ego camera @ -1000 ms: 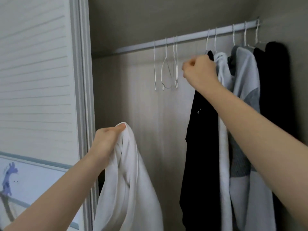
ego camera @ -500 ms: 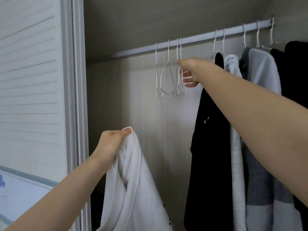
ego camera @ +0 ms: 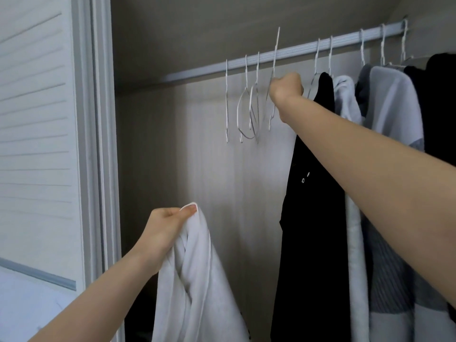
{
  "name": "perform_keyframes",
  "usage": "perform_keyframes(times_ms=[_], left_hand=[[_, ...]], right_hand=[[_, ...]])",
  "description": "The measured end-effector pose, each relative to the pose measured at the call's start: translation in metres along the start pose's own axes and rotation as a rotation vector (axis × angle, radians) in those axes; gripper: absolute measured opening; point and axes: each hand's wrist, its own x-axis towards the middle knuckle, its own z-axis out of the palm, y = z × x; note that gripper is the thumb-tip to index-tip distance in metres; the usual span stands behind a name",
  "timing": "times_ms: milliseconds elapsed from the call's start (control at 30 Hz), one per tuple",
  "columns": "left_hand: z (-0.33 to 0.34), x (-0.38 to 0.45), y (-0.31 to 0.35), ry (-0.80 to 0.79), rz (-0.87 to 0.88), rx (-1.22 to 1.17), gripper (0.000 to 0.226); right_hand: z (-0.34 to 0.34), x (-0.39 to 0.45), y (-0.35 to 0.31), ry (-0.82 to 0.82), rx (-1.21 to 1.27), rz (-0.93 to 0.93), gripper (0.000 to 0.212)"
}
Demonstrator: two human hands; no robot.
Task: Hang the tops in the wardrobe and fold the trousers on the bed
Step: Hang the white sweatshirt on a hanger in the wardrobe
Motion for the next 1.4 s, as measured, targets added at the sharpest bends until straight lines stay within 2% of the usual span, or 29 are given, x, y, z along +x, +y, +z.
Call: perform_keyframes(times_ms=[133, 200, 333, 433, 600, 733, 833, 933, 1000, 1067, 1167, 1300, 1400], left_hand=[[-0.005, -0.004, -0.005, -0.039, -0.001, 0.004, 0.05], [-0.009, -0.008, -0.008, -0.044, 0.002, 0.044, 0.049], [-0.016, -0.015, -0.016, -0.054, -0.033, 0.072, 0.029], [-0.023, -0.023, -0.03, -0.082, -0.126, 0.047, 0.028], [-0.028, -0.034, -0.056, -0.145, -0.276, 0.023, 0.033], [-0.024, -0.047, -0.069, -0.137, -0.332, 0.028, 0.031], [-0.023, -0.057, -0.077, -0.106, -0.311, 0.054, 0.031], [-0.024, -0.065, -0.085, -0.107, -0.321, 0.095, 0.036], [-0.024, -0.067, -0.089, -0.106, -0.311, 0.144, 0.041], [-0.021, -0.067, -0.093, -0.109, -0.302, 0.205, 0.043], [-0.021, -0.067, -0.098, -0.102, -0.315, 0.251, 0.032], [-0.015, -0.069, -0.104, 0.005, -0.381, 0.154, 0.041], [-0.011, -0.074, -0.103, -0.053, -0.399, 0.094, 0.041]], right_hand=[[-0.014, -0.024, 0.0, 0.02, -0.112, -0.06, 0.033], [-0.027, -0.049, 0.002, -0.03, -0.118, -0.07, 0.029], [-0.053, -0.115, 0.007, -0.173, -0.157, 0.013, 0.009], [-0.074, -0.17, 0.014, -0.295, -0.139, 0.142, 0.029], [-0.105, -0.257, 0.02, -0.42, -0.137, 0.338, 0.009], [-0.134, -0.314, 0.022, -0.563, -0.144, 0.425, 0.007], [-0.162, -0.339, 0.024, -0.737, 0.0, 0.692, 0.005], [-0.186, -0.356, 0.019, -0.886, 0.302, 0.862, 0.013], [-0.197, -0.363, 0.016, -0.927, 0.409, 0.866, 0.013], [-0.209, -0.364, 0.013, -0.919, 0.414, 0.828, 0.013], [-0.225, -0.358, 0.007, -0.937, 0.464, 0.804, 0.015], [-0.246, -0.355, 0.005, -1.05, 0.449, 0.808, 0.019], [-0.25, -0.358, 0.015, -1.094, 0.417, 0.815, 0.016]])
